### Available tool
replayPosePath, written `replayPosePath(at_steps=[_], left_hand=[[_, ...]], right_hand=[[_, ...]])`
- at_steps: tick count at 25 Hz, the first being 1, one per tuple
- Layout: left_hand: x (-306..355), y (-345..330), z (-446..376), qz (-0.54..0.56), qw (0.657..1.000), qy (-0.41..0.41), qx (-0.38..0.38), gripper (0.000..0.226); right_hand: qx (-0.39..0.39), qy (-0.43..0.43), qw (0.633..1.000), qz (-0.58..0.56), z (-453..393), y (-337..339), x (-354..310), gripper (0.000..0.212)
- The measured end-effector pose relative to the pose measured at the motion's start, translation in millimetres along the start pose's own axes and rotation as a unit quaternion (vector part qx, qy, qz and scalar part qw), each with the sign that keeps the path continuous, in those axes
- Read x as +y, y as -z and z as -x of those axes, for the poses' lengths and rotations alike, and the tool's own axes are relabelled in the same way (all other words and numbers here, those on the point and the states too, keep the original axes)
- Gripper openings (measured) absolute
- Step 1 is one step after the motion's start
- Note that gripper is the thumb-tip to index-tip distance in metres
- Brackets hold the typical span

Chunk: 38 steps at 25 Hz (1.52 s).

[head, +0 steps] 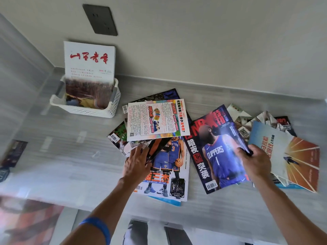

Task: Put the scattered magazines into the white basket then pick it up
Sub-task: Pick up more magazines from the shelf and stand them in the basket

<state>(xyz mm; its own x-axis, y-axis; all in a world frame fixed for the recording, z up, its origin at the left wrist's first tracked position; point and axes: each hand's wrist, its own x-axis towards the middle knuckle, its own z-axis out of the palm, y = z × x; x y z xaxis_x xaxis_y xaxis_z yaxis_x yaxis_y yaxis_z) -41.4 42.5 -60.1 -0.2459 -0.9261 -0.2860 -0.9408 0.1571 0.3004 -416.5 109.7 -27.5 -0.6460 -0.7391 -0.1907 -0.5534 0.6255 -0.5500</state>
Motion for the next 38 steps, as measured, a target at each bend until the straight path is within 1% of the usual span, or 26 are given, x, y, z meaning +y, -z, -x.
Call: replayPosePath(at_steps=[2, 4, 6, 8, 10, 11, 14, 15, 16, 18, 19, 21, 22, 25, 26, 27, 28, 29, 30, 31, 32, 33, 34, 36, 37, 38], left_hand=[[7, 4, -2, -0.051, 0.998, -0.016, -0.014, 0.053], [23, 2, -5, -0.134, 0.991, -0.016, -0.026, 0.052], [36, 1, -8, -0.186, 0.982, -0.003, -0.027, 0.053], [34, -1, -10, -0.191, 0.981, -0.014, -0.025, 0.062], [24, 1, -3, -0.185, 0.982, -0.045, -0.019, 0.068], [19, 5, -1, -0.168, 0.984, -0.058, -0.015, 0.066], [13, 22, -16, -0.051, 0.996, -0.068, 0.037, 0.034], [12, 24, -26, -0.033, 0.996, -0.069, 0.05, 0.033], [12, 23, -37, -0.034, 0.996, -0.064, 0.043, 0.04], [11, 19, -56, -0.038, 0.999, -0.023, -0.009, 0.06], [11, 17, -61, -0.038, 0.999, -0.012, -0.015, 0.064], [10, 11, -57, -0.06, 0.993, -0.065, 0.075, 0.053], [11, 11, -50, -0.089, 0.987, -0.093, 0.091, 0.042], [15, 8, -34, -0.125, 0.984, -0.126, 0.013, 0.037], [16, 12, -35, -0.114, 0.985, -0.128, 0.01, 0.034], [17, 20, -35, -0.07, 0.989, -0.121, 0.037, 0.032], [17, 28, -36, 0.002, 0.991, -0.109, 0.078, 0.031], [17, 36, -38, 0.1, 0.982, -0.098, 0.13, 0.032], [18, 44, -40, 0.193, 0.962, -0.091, 0.173, 0.031], [17, 49, -41, 0.28, 0.938, -0.087, 0.186, 0.028], [18, 52, -39, 0.361, 0.916, -0.085, 0.15, 0.025], [21, 54, -36, 0.444, 0.889, -0.079, 0.081, 0.024], [24, 56, -32, 0.528, 0.846, -0.069, 0.005, 0.024], [27, 58, -27, 0.674, 0.732, -0.027, -0.099, 0.024], [27, 58, -27, 0.725, 0.678, 0.001, -0.124, 0.024], [26, 58, -30, 0.761, 0.635, 0.027, -0.132, 0.025]], right_hand=[[0.058, 0.007, 0.996, 0.071, 7, -3, -14, 0.033], [0.09, 0.11, 0.983, 0.114, 23, -9, -27, 0.033], [0.057, 0.238, 0.965, 0.098, 45, -25, -40, 0.036], [-0.02, 0.274, 0.959, 0.068, 67, -43, -52, 0.031], [-0.08, 0.248, 0.964, 0.056, 81, -59, -61, 0.03], [-0.099, 0.238, 0.965, 0.053, 85, -66, -63, 0.03], [-0.125, 0.24, 0.961, 0.054, 87, -77, -75, 0.029], [-0.124, 0.243, 0.96, 0.055, 85, -80, -79, 0.03], [-0.123, 0.245, 0.96, 0.057, 84, -82, -84, 0.03], [-0.112, 0.243, 0.962, 0.056, 85, -88, -90, 0.029], [-0.104, 0.242, 0.963, 0.051, 85, -92, -91, 0.028], [-0.102, 0.228, 0.968, 0.031, 88, -103, -88, 0.028], [-0.112, 0.208, 0.972, 0.012, 91, -106, -87, 0.028], [-0.156, 0.107, 0.979, -0.07, 97, -112, -90, 0.023], [-0.154, 0.073, 0.981, -0.096, 96, -112, -93, 0.021], [-0.143, 0.045, 0.981, -0.119, 93, -111, -95, 0.021], [-0.135, 0.023, 0.982, -0.13, 90, -109, -98, 0.02], [-0.138, 0.003, 0.979, -0.149, 86, -107, -100, 0.02], [-0.16, -0.03, 0.966, -0.2, 82, -105, -103, 0.02], [-0.198, -0.072, 0.935, -0.286, 79, -103, -109, 0.024], [-0.243, -0.112, 0.887, -0.376, 77, -102, -117, 0.034], [-0.275, -0.133, 0.842, -0.445, 76, -100, -125, 0.047], [-0.295, -0.132, 0.815, -0.48, 74, -99, -133, 0.059], [-0.301, -0.119, 0.797, -0.511, 68, -98, -145, 0.073], [-0.284, -0.132, 0.801, -0.51, 62, -97, -146, 0.078], [-0.263, -0.154, 0.816, -0.492, 55, -94, -143, 0.082]])
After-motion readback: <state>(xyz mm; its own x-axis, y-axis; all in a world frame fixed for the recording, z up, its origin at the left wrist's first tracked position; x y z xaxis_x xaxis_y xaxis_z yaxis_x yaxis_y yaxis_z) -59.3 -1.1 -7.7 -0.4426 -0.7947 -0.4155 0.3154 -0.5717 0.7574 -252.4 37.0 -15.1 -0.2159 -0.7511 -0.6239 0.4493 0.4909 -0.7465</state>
